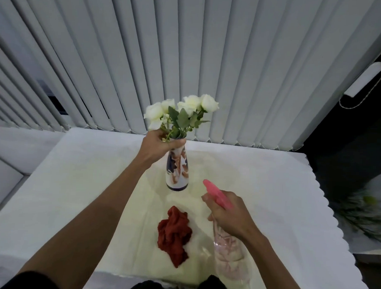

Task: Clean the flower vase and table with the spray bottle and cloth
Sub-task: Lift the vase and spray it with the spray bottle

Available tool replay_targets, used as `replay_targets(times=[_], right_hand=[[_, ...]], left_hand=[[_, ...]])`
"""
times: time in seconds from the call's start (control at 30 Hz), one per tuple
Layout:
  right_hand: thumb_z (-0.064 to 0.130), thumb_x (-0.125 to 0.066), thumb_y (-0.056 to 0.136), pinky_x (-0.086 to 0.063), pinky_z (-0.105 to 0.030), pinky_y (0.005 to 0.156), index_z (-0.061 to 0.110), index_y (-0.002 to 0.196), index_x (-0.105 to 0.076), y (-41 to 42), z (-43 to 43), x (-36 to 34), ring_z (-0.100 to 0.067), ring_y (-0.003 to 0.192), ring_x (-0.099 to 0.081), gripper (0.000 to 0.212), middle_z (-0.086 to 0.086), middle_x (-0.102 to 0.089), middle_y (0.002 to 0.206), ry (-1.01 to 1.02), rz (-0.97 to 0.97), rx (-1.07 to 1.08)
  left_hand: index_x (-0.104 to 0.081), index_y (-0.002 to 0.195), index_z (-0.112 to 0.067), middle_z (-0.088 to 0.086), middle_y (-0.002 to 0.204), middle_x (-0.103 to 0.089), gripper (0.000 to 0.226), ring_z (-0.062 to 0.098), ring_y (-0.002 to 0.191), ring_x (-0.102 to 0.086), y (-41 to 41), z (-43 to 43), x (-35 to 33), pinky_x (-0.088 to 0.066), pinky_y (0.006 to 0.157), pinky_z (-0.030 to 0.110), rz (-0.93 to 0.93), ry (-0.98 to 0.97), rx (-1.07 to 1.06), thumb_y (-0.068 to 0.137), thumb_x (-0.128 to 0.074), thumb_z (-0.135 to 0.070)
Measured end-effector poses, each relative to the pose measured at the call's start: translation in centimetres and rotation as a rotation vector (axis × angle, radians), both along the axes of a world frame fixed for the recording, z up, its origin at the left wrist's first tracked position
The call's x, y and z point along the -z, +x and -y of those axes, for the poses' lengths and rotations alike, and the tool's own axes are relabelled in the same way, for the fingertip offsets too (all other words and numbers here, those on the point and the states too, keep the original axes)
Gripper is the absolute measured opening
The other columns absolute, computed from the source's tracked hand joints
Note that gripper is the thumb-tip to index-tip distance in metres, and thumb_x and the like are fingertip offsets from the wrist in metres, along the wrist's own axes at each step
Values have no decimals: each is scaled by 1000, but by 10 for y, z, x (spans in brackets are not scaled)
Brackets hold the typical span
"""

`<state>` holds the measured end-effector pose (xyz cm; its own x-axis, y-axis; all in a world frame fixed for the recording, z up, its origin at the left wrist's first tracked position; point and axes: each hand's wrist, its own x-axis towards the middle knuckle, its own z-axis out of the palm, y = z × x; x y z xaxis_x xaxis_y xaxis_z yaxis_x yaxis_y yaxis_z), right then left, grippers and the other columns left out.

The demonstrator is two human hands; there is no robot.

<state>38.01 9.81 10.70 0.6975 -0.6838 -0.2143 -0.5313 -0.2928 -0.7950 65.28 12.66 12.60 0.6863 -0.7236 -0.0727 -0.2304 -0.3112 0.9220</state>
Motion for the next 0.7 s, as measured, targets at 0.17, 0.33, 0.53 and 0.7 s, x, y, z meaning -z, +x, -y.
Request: replay_targets(times=[0.17,0.33,0.53,0.7], right_hand=[[46,-53,102,-61,-36,85,62,126,-60,-2,-4,-32,-10,56,-73,30,8,-73,78,-4,58,26],[49,-57,98,-61,-39,85,56,105,-69,-5,-8,-62,-13,56,-73,15,5,-77,78,-3,114,47],[64,-49,92,-62,-42,79,52,115,-55,-10,-10,-70,-21,65,-72,26,0,-73,75,-103,108,47],[76,-43,81,-63,-44,76,18,117,-66,-13,-13,-66,-23,62,-72,72,-5,-74,76,-105,56,71]], left_hand=[[-73,112,-19,-8,106,-77,52,8,97,-72,4,-4,-36,-56,86,28,-53,-120,-108,66,-91,-37],[-72,104,-22,-9,103,-77,45,8,95,-72,-1,-3,-56,-57,87,30,-81,-177,-186,66,-91,-35],[-72,113,-20,-9,105,-77,68,12,97,-73,-6,2,-66,-60,89,35,-75,-162,-260,53,-93,-45],[-71,114,-21,-8,108,-76,82,16,102,-71,-8,0,-70,-59,94,40,-72,-133,-332,43,-92,-55]])
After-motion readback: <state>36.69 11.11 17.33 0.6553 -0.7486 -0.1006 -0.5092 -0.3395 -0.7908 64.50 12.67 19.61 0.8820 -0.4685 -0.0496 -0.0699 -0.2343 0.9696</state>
